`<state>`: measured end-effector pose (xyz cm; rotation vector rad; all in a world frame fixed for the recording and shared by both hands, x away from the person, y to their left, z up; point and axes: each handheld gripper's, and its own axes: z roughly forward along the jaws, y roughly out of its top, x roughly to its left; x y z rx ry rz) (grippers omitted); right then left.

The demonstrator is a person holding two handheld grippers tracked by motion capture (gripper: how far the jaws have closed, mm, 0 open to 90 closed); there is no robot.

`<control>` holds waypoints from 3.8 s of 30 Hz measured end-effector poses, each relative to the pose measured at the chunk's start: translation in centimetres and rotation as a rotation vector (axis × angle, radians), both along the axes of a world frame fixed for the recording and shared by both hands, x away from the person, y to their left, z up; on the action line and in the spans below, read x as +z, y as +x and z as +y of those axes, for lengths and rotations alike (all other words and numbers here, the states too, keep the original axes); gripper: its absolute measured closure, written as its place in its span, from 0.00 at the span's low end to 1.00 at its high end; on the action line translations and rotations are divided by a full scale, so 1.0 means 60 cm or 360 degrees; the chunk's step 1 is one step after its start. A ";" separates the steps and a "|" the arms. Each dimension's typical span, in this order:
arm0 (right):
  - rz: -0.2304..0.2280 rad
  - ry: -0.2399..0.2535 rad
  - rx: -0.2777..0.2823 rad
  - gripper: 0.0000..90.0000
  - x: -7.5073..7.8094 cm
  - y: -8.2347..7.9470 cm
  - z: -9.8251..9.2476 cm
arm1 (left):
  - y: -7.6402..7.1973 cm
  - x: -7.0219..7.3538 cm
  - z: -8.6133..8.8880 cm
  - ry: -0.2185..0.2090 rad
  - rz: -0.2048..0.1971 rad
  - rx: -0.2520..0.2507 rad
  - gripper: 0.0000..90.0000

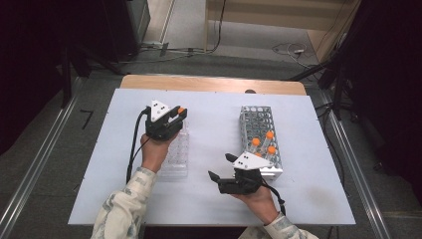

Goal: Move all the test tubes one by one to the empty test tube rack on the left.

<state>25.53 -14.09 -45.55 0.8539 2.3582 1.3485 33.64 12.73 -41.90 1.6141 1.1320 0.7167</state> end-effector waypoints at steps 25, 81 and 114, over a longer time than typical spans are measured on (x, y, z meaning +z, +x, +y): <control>0.0009 -0.0002 0.0001 0.22 -0.002 -0.001 0.001 | 0.006 -0.026 -0.005 0.0039 0.0112 -0.0023 0.73; -0.0053 0.0062 -0.0074 0.23 0.022 -0.063 -0.118 | -0.115 -0.024 0.023 -0.0091 -0.0003 0.0049 0.23; -0.0079 0.0028 -0.0308 0.43 -0.005 -0.022 -0.169 | -0.115 -0.028 0.019 -0.0076 -0.0006 0.0018 0.24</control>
